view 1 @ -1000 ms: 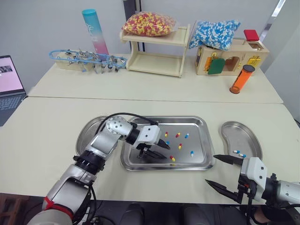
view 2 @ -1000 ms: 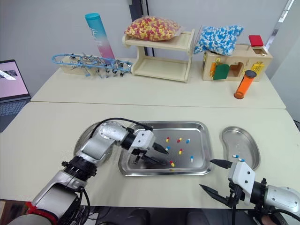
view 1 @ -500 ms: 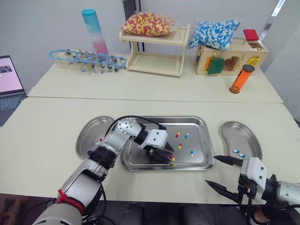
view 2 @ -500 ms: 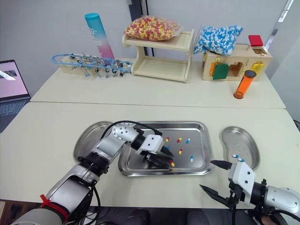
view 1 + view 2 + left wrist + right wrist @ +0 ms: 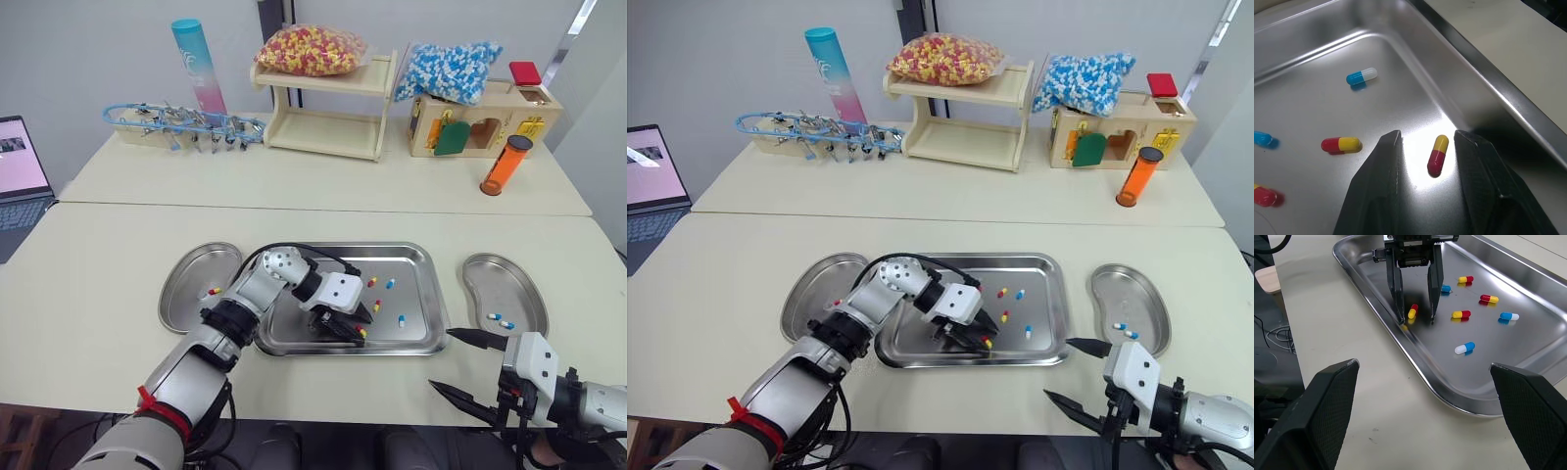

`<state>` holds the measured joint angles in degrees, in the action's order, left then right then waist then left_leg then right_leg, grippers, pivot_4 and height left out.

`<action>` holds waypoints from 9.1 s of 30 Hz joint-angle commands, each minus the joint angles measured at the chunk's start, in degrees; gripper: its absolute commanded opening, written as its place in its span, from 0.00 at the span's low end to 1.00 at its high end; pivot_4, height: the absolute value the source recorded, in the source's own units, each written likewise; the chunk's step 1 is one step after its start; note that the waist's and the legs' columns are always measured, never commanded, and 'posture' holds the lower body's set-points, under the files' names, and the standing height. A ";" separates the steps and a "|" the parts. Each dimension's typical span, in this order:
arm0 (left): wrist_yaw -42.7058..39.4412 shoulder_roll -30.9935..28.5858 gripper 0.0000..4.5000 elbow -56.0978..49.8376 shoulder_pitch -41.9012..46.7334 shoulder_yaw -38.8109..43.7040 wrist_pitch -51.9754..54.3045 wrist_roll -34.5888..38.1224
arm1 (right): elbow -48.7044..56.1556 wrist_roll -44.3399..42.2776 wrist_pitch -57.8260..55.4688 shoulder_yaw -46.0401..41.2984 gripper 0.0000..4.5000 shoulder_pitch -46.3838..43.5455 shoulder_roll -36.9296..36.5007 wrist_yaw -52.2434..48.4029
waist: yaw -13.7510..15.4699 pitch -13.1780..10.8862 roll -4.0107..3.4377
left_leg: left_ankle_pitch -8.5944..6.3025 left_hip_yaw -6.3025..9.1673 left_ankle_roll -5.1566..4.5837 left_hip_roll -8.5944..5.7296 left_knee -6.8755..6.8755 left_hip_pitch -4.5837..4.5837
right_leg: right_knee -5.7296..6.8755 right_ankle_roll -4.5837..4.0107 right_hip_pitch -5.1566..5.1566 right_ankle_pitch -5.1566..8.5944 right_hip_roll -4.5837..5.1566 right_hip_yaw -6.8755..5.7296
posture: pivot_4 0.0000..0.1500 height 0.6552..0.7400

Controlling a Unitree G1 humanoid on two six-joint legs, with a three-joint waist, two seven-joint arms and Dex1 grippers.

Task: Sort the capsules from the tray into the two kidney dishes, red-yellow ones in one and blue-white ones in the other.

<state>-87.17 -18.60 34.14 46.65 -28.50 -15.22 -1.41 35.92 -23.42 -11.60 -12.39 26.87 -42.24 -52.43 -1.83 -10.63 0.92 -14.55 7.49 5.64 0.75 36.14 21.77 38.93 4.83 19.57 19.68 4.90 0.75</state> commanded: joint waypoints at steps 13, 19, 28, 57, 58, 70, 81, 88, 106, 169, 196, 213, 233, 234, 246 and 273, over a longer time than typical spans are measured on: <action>-3.39 -3.50 0.00 -6.50 0.60 3.11 3.23 4.12 | 2.49 -1.19 0.15 -1.63 1.00 -0.19 -0.34 0.01 | -0.14 0.01 0.01 | 0.00 0.03 0.00 0.00 0.00 -0.02 | 0.00 0.00 -0.05 0.00 0.00 -0.02 | 1.00 1.00; -2.39 -12.10 0.00 -24.58 -2.11 11.74 24.53 14.52 | 2.46 -1.35 0.00 -1.36 1.00 -0.90 -0.48 -0.04 | -0.17 0.02 0.00 | 0.00 0.07 0.00 0.01 0.00 0.00 | 0.01 0.00 -0.03 0.00 0.00 -0.03 | 1.00 1.00; 10.30 -31.33 0.00 -39.03 -16.61 32.41 49.64 22.29 | 4.46 -3.92 -2.80 1.34 1.00 -7.62 -1.59 -0.82 | -1.24 0.00 -0.01 | 0.00 0.14 0.00 0.03 -0.04 -0.02 | 0.04 0.00 0.01 0.01 -0.02 -0.04 | 1.00 1.00; 28.25 -35.88 0.78 -33.21 -35.95 52.47 53.69 26.40 | 1.60 -6.16 -5.14 7.61 1.00 -19.24 -2.07 -3.40 | -0.10 -0.03 0.08 | -0.01 0.08 -0.01 0.03 -0.06 0.04 | 0.06 -0.01 0.15 0.01 -0.01 0.01 | 1.00 1.00; 28.55 -35.75 0.85 -33.21 -36.10 53.61 53.57 26.94 | 1.57 -6.00 -5.00 7.69 1.00 -19.22 -1.92 -3.31 | -0.09 -0.03 0.08 | -0.01 0.07 -0.01 0.03 -0.06 0.04 | 0.06 -0.01 0.15 0.00 -0.01 0.01 | 1.00 1.00; 22.68 -38.14 0.91 -35.01 -47.55 62.92 44.77 27.82 | -0.13 -4.03 -0.81 2.79 1.00 -17.12 -2.59 -3.45 | -0.08 -0.03 0.08 | -0.01 -0.01 -0.01 0.04 -0.09 0.05 | 0.05 -0.01 0.18 0.01 0.00 0.07 | 1.00 1.00; 25.79 -26.40 0.91 -62.21 -65.37 63.91 44.20 35.75 | -4.47 -3.23 4.17 -15.77 1.00 -2.17 -4.11 -7.86 | 0.15 0.00 0.11 | -0.01 -0.08 -0.01 0.05 -0.10 -0.01 | 0.02 -0.01 0.05 0.00 0.03 0.12 | 1.00 1.00; 31.24 -17.50 1.00 -65.93 -73.91 64.81 42.89 37.12 | -11.43 -1.31 9.01 -24.78 1.00 4.69 -2.80 -10.27 | 0.04 0.03 0.09 | -0.02 -0.12 -0.02 0.06 -0.10 -0.09 | 0.01 -0.02 -0.01 0.01 0.03 0.14 | 1.00 1.00; 24.04 -16.12 1.00 -66.76 -81.88 55.06 26.76 33.10 | -11.90 -4.56 -2.40 -20.35 1.00 -8.89 -15.32 -11.58 | -0.08 0.10 0.03 | -0.03 -0.26 -0.04 0.05 -0.07 -0.05 | -0.09 -0.05 -0.01 0.02 0.04 0.23 | 1.00 1.00; 27.19 -19.69 1.00 -65.01 -68.73 42.09 27.10 32.55 | -58.10 33.16 6.31 45.96 0.48 -77.42 16.66 -25.61 | -0.45 0.00 -0.02 | -0.02 -0.04 -0.01 0.06 -0.12 0.08 | 0.07 -0.07 0.38 0.01 0.00 0.13 | 1.00 1.00; 27.42 -21.63 1.00 -71.16 -65.33 36.83 29.98 34.50 | -5.81 10.32 -35.71 17.59 0.01 -59.53 -2.20 -20.68 | 0.37 -0.03 -0.05 | -0.02 0.01 -0.02 0.02 -0.13 0.32 | -0.01 -0.06 0.48 0.01 0.02 0.08 | 1.00 1.00; 26.65 -21.29 1.00 -70.50 -58.15 30.09 31.30 36.53 | -21.79 15.27 -29.86 0.58 0.01 -32.47 -15.06 -4.62 | -0.13 -0.04 -0.06 | -0.03 -0.21 -0.04 0.03 -0.12 0.22 | 0.04 -0.05 0.44 0.01 0.01 0.24 | 1.00 1.00; 30.50 -20.03 1.00 -69.12 -58.84 32.45 32.40 36.84 | -16.84 6.95 -21.08 -11.48 0.84 -25.97 -15.80 -6.88 | 0.07 -0.04 -0.06 | -0.03 -0.19 -0.04 0.03 -0.12 0.22 | -0.01 -0.05 0.39 0.01 0.02 0.21 | 1.00 1.00; 31.13 -19.74 1.00 -68.58 -59.20 33.14 32.00 36.42 | -16.10 6.31 -19.17 -12.48 0.84 -24.99 -14.76 -7.13 | 0.08 -0.04 -0.06 | -0.03 -0.19 -0.04 0.03 -0.12 0.23 | -0.01 -0.05 0.39 0.01 0.02 0.21 | 1.00 1.00; 38.20 -15.59 1.00 -64.70 -70.04 44.69 27.17 32.77 | -3.86 -0.76 -4.09 -16.63 0.84 -7.31 -2.66 -9.67 | 0.04 -0.03 -0.03 | -0.03 -0.17 -0.03 0.04 -0.13 0.12 | -0.04 -0.04 0.24 0.01 0.02 0.19 | 1.00 1.00; 38.52 -27.97 1.00 -62.55 -56.08 47.91 35.06 35.64 | -0.55 -2.13 2.96 -14.17 0.99 0.29 1.46 -4.38 | 0.23 0.05 0.01 | -0.03 -0.06 -0.03 0.03 -0.14 0.00 | -0.09 -0.05 0.02 0.02 0.03 0.08 | 1.00 1.00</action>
<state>-50.14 -45.74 -25.29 -11.94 21.44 15.31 31.17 32.68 -24.07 -7.28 -27.50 27.68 -40.15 -58.00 -1.59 -10.58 0.93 -14.58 7.43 5.61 0.78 36.01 21.76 38.83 4.79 19.58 19.70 4.93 0.83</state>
